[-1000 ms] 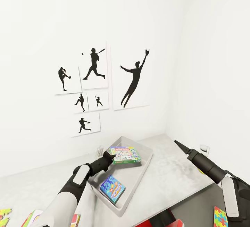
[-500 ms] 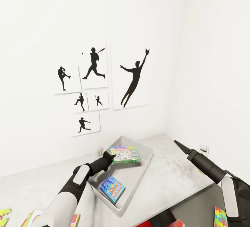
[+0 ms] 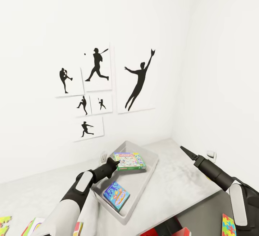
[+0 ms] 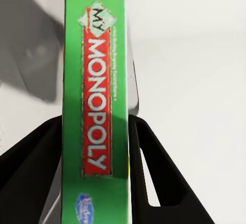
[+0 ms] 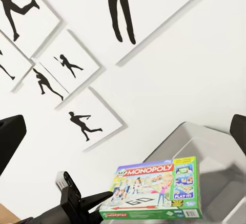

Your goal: Put all the toys in the child's room - the three board games (two on the bed and one on the table), the two jigsaw puzzles on the table, and the tennis ball on the table - inside the toy box on the table in the child's room.

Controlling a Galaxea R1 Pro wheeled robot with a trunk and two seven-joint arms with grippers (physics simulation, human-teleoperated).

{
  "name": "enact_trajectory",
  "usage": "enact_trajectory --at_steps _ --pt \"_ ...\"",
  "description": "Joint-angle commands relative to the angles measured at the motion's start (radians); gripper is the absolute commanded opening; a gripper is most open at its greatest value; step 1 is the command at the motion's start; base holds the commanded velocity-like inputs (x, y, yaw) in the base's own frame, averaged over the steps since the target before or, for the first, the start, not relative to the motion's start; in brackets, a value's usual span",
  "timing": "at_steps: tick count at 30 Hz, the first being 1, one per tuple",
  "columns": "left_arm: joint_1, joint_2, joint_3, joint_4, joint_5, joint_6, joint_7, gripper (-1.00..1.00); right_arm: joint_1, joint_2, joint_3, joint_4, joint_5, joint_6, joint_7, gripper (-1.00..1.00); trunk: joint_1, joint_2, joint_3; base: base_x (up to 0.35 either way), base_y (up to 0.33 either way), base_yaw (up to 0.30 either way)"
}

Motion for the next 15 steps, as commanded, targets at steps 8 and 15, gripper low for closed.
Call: enact_trajectory --at_steps 8,15 --pt "-0.001 -0.001 0.009 0.000 0.002 0.009 -0.002 -1.00 0.000 -0.002 0.001 0.002 -0.005 0.007 0.002 1.00 0.000 -0.001 -0.013 0.000 0.000 0.000" --pt "-0.001 -0.001 0.010 0.000 0.002 0.009 -0.002 -1.00 0.000 -0.003 0.001 0.002 -0.005 0.007 0.001 1.00 0.000 -0.001 -0.025 0.000 0.000 0.000"
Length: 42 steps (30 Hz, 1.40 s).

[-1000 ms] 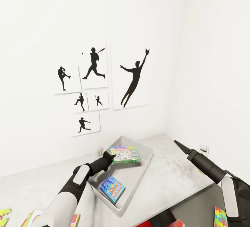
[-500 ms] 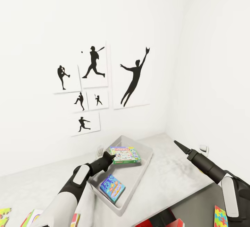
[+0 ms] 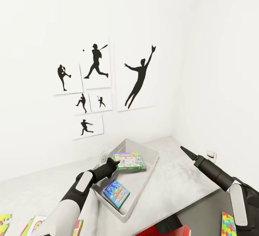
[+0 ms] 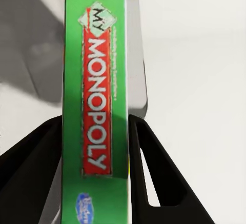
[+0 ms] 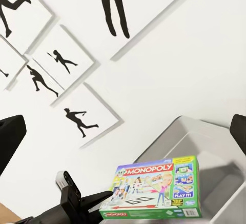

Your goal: Put all the toys in the child's room - the three board games (two on the bed and one on the table), the two jigsaw puzzles on the table, and the tennis ball on the table - inside the toy box on the table in the child's room.

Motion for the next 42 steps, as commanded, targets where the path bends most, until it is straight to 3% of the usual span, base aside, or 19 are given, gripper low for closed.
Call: enact_trajectory --at_steps 1,28,34,42 --pt "-0.001 -0.001 0.008 0.000 0.002 0.009 -0.002 -1.00 -0.001 0.000 -0.001 0.000 -0.003 0.006 0.001 1.00 0.001 -0.002 -0.004 0.000 0.000 0.000" --pt "-0.001 -0.001 0.011 -0.019 0.002 0.006 -0.008 -1.00 -0.001 -0.003 -0.002 0.000 -0.002 0.000 0.004 1.00 0.001 -0.002 -0.048 0.000 0.000 0.000" --pt "-0.001 -0.001 0.009 -0.033 0.001 0.006 -0.061 -1.00 -0.001 0.001 -0.002 0.000 -0.002 -0.002 0.005 1.00 0.001 -0.002 -0.058 0.000 0.000 0.000" --pt "-0.001 -0.001 0.008 -0.034 0.001 0.005 -0.076 -1.00 -0.001 0.001 -0.002 0.000 -0.002 -0.002 0.005 1.00 0.001 -0.002 -0.071 0.000 0.000 0.000"
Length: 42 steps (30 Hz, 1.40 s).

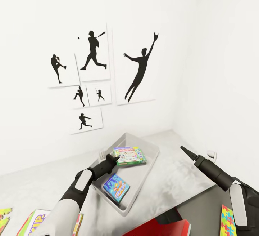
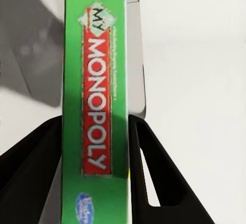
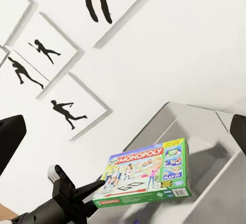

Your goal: Put all the toys in the child's room - the three board games (two on the bed and one on the table), the two jigsaw puzzles on the table, and the tennis ball on the table - inside the toy box on the table in the child's room.

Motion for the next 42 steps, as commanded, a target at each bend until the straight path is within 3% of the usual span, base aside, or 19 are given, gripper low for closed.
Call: enact_trajectory --at_steps 1,42 --pt "-0.001 -0.001 0.007 0.000 0.002 0.008 -0.003 -1.00 -0.001 0.000 -0.001 0.000 -0.003 0.006 0.002 1.00 0.000 -0.002 -0.004 0.000 0.000 0.000" --pt "-0.001 -0.001 0.007 -0.001 0.002 0.004 -0.042 -1.00 -0.001 0.002 -0.001 0.000 -0.005 0.003 0.007 1.00 0.000 -0.002 -0.070 0.000 0.000 0.000"
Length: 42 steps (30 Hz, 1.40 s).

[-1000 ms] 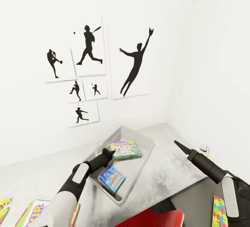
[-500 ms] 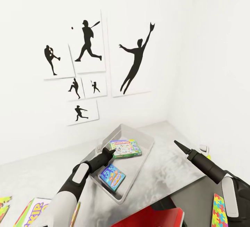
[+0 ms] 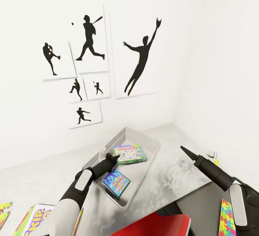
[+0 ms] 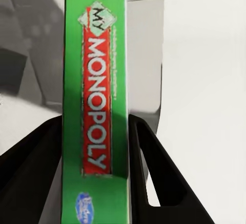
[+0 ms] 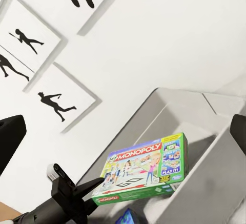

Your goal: Put all the toys in the child's room - the three board games (two on the bed and one on the table), the two jigsaw puzzles on the table, and the tennis ball on the table - inside the toy box on the table in the child's room.

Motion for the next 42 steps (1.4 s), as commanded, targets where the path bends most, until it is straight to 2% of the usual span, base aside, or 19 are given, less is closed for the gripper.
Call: enact_trajectory --at_steps 1,16,28,42 --pt "-0.001 -0.001 0.007 -0.001 0.002 0.008 -0.002 -1.00 -0.001 0.000 -0.001 0.000 -0.003 0.006 0.002 1.00 0.000 -0.002 -0.003 0.000 0.000 0.000" --pt "-0.001 -0.002 0.006 -0.005 0.002 0.007 -0.046 -1.00 -0.001 -0.004 -0.004 -0.001 -0.006 0.006 0.007 1.00 0.000 -0.002 -0.004 0.000 0.000 0.000" --pt "-0.001 -0.001 0.007 -0.007 0.002 0.007 -0.048 -1.00 -0.001 -0.006 -0.004 -0.001 -0.007 0.007 0.007 1.00 0.000 -0.002 -0.005 0.000 0.000 0.000" --pt "-0.001 -0.002 0.002 -0.055 0.002 0.008 -0.049 -1.00 -0.001 -0.006 -0.004 -0.001 -0.006 0.007 0.007 1.00 0.000 -0.002 -0.024 0.000 0.000 0.000"
